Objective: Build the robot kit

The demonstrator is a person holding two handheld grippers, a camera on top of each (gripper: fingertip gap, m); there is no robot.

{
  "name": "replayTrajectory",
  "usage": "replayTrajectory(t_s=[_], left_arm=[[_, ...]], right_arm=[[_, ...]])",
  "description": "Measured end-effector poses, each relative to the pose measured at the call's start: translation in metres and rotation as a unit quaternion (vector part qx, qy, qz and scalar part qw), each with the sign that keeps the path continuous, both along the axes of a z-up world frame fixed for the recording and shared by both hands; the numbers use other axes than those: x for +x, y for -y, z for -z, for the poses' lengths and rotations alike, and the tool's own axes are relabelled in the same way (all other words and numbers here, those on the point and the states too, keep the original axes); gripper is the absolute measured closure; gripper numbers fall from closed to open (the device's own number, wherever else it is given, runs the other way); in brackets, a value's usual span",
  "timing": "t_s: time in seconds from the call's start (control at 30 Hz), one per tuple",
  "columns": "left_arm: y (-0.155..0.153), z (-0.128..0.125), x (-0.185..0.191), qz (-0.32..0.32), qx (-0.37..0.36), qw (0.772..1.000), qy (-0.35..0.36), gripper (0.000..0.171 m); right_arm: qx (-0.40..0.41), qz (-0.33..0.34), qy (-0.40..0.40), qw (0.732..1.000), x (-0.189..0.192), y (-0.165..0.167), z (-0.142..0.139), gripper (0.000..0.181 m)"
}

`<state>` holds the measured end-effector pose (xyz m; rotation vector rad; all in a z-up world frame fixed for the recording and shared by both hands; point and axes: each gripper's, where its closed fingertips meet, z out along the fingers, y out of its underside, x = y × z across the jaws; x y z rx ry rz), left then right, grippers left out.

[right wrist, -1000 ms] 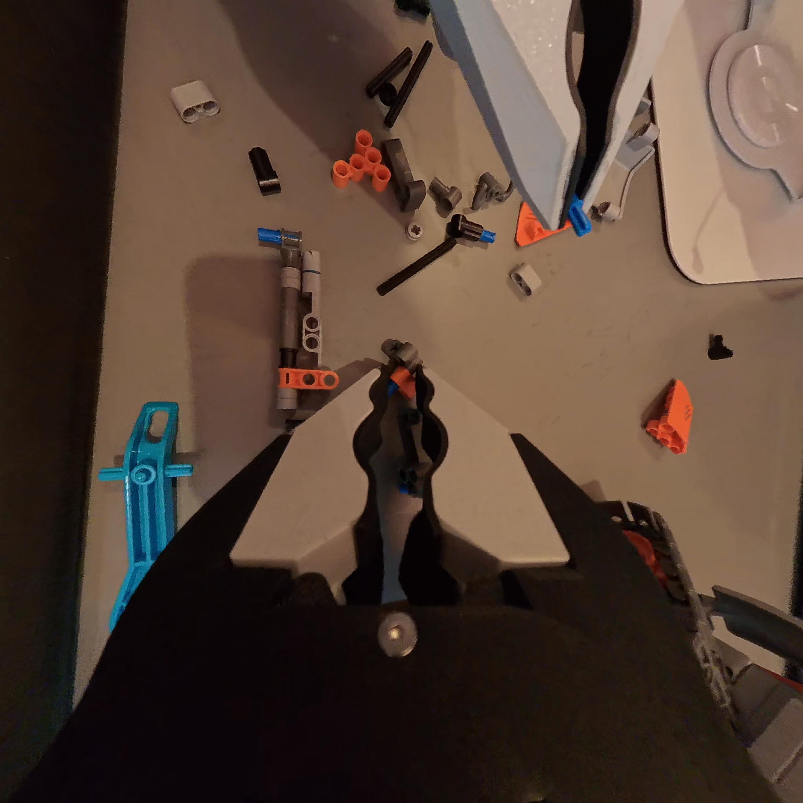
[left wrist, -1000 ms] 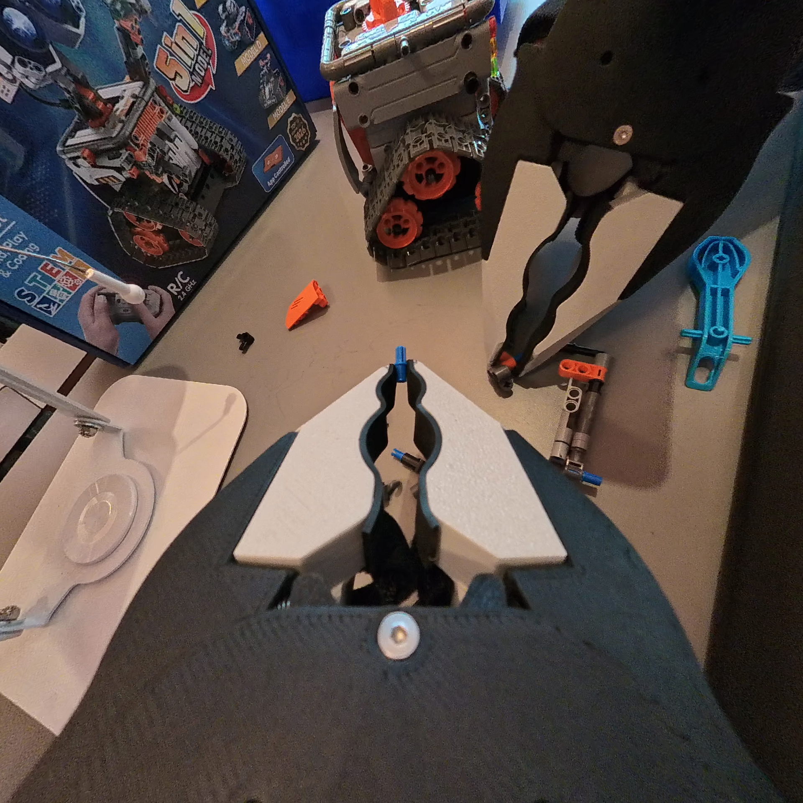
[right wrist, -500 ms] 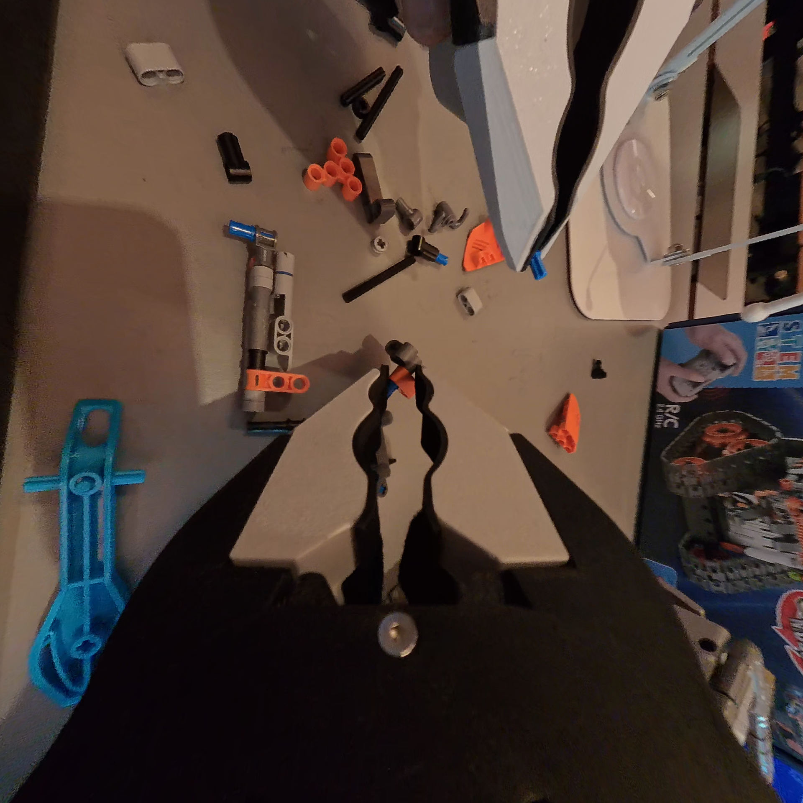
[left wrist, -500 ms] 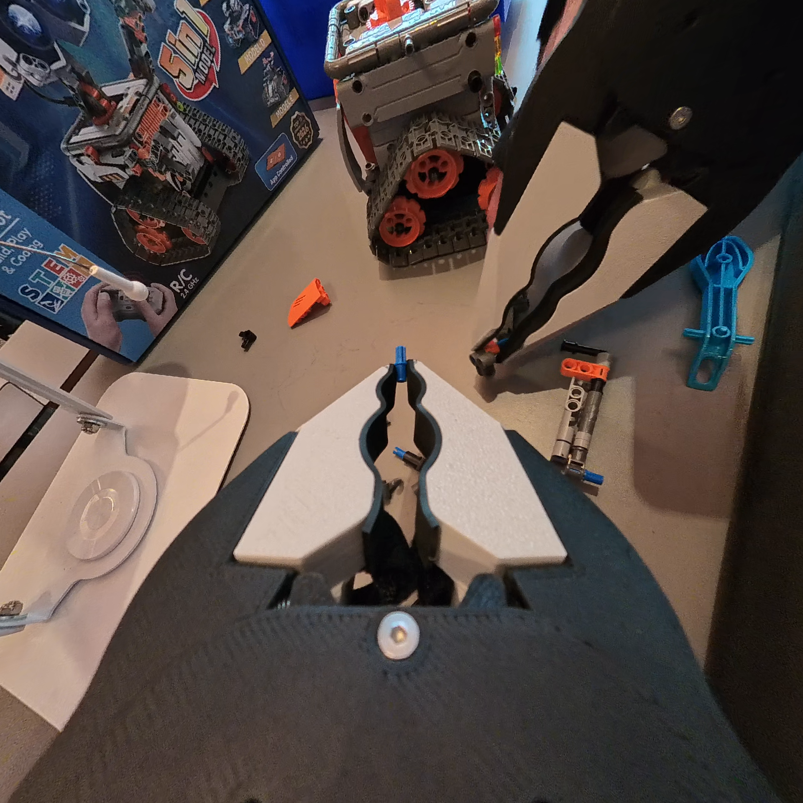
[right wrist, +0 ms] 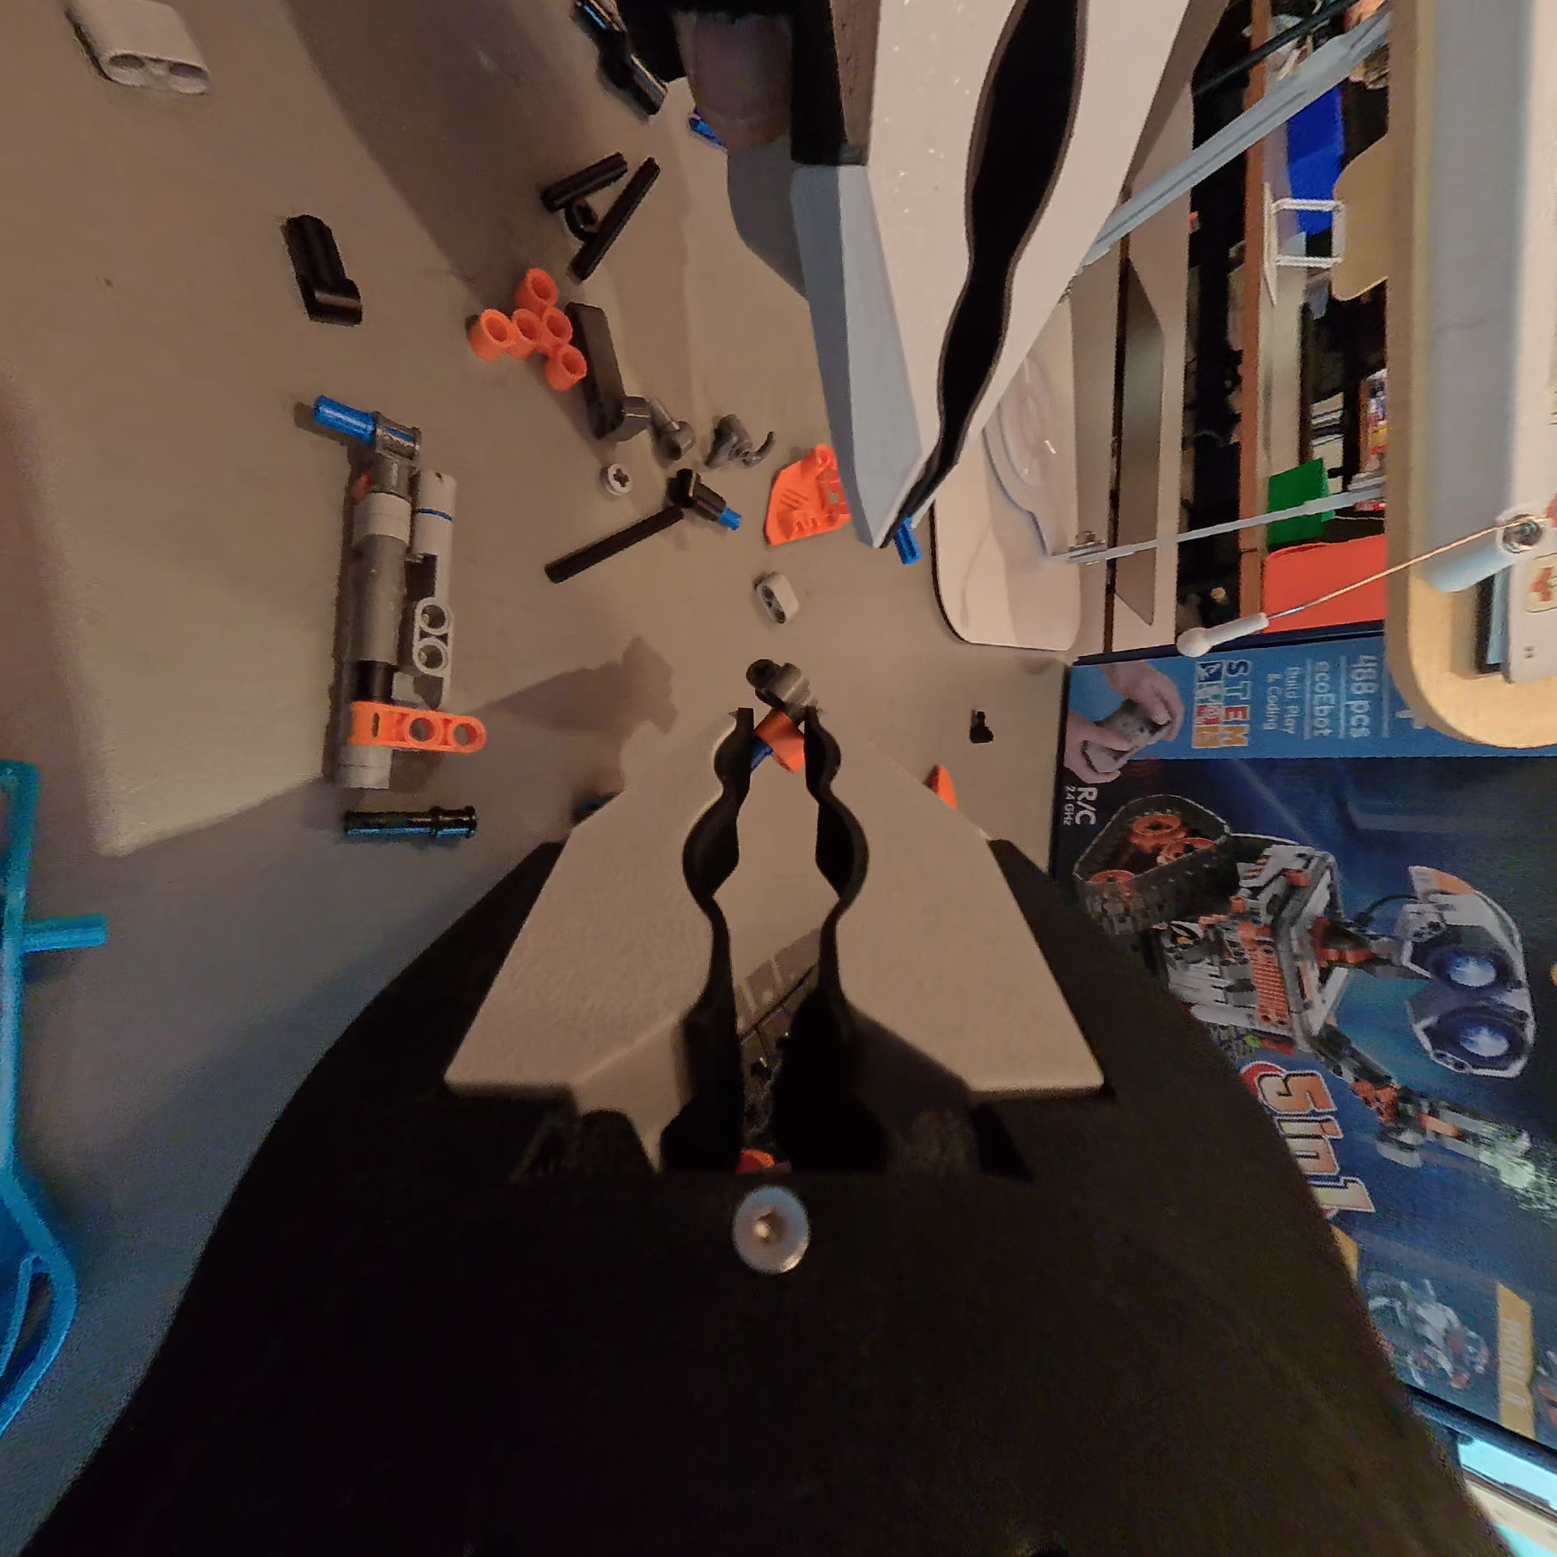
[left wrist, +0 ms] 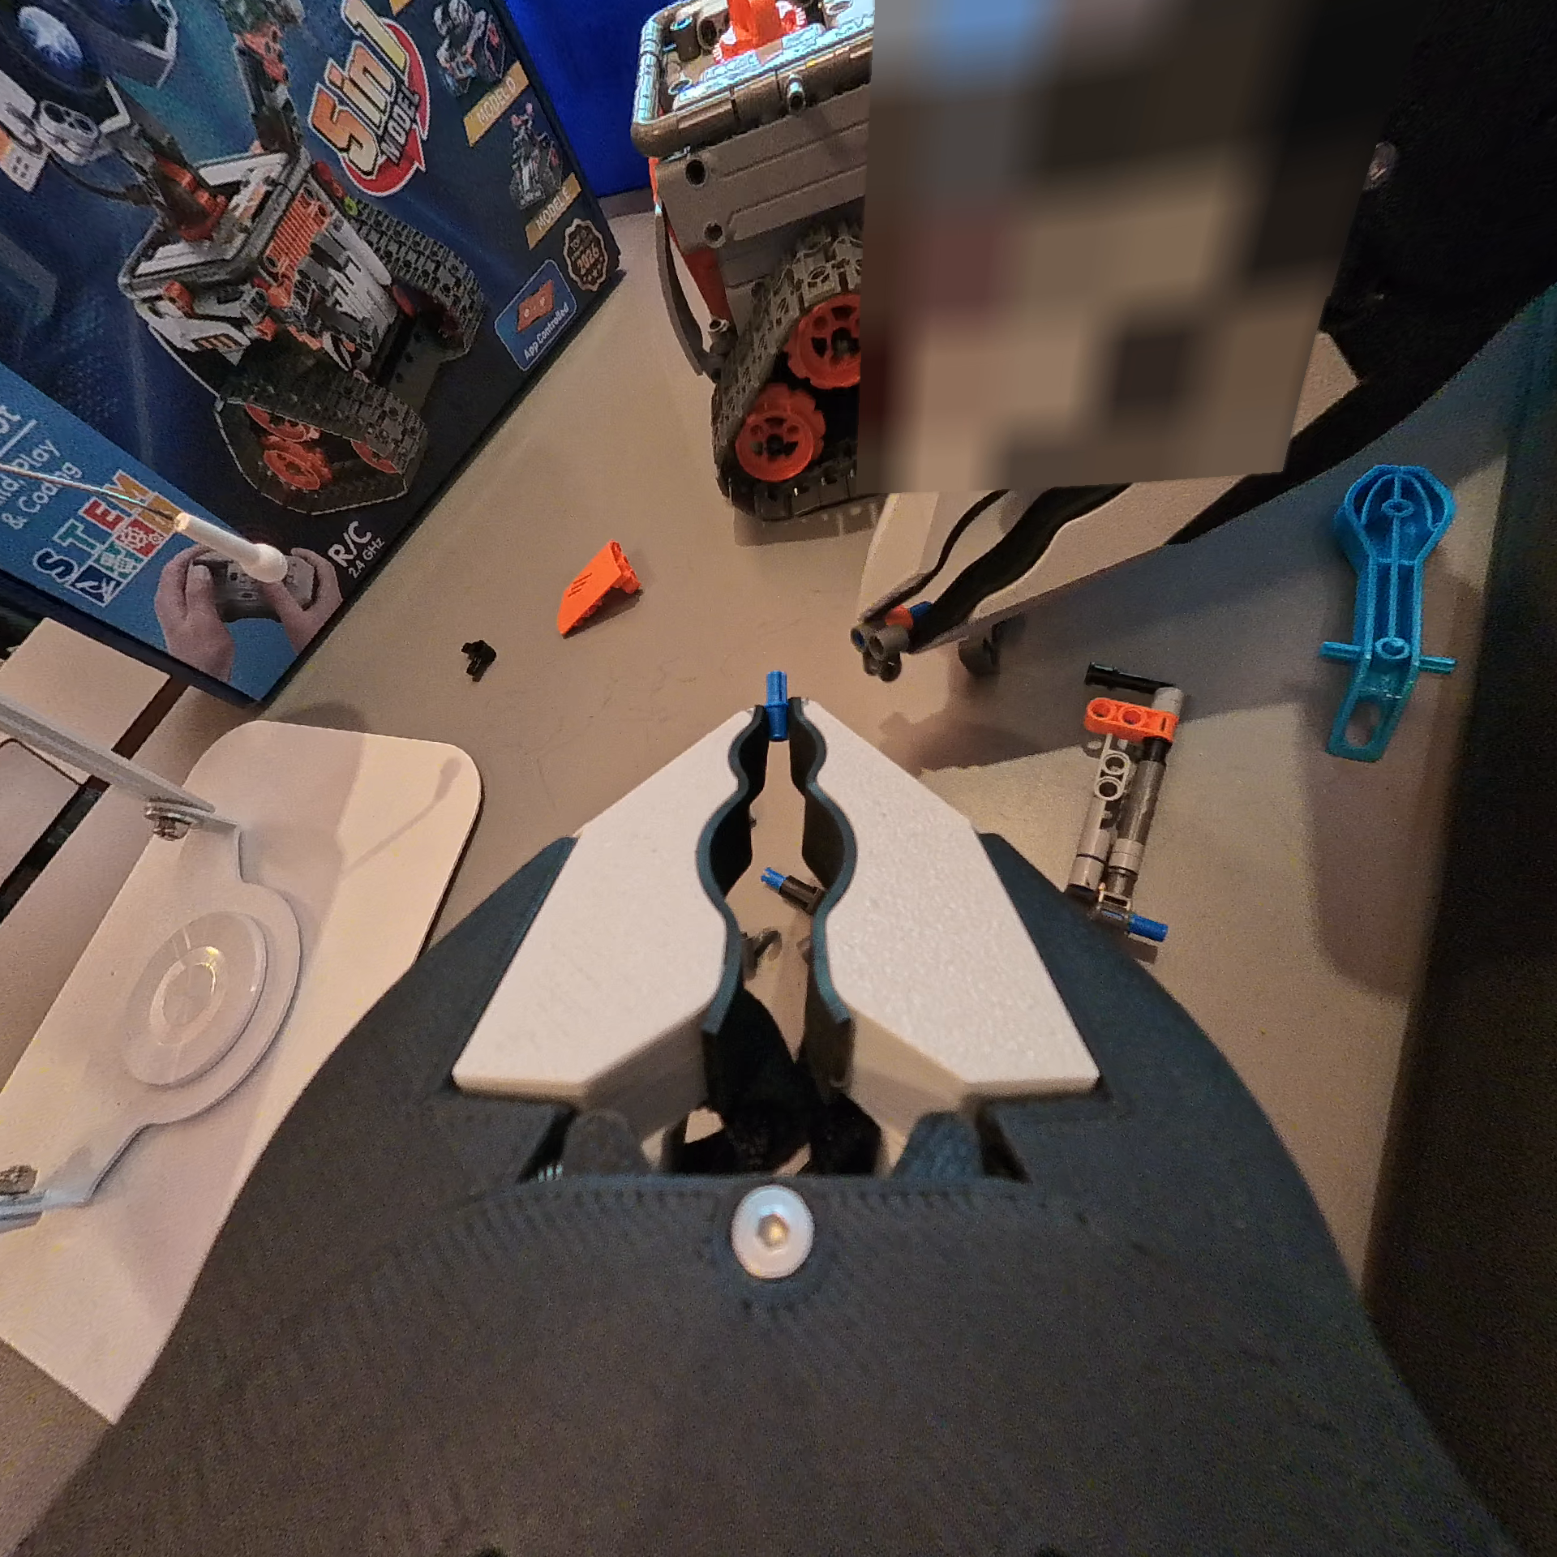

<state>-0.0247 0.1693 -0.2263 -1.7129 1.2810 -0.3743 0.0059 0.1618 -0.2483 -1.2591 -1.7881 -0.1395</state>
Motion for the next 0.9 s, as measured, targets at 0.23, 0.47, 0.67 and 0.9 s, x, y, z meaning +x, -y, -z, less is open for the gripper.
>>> replayTrajectory(t_s=[0.23,0.47,0.67,0.9], left_arm=[[0.001,0.0,0.001,0.001,0.0,1.0,0.001,0.169],[0.001,-0.001,0.001,0.001,0.001,1.0,0.002,0.169],[0.001,-0.002,0.001,0.001,0.001,1.0,0.005,0.169],[0.001,-0.004,0.001,0.002,0.001,1.0,0.009,0.169]], right_arm=[[0.015,0.004,-0.022,1.0,0.0,-0.004,-0.008,0.172],[0.034,0.005,-0.046,0.998,0.0,-0.006,-0.019,0.172],[0.055,0.004,-0.065,0.996,0.0,-0.009,-0.028,0.172],[0.077,0.002,-0.083,0.994,0.0,-0.01,-0.037,0.172]])
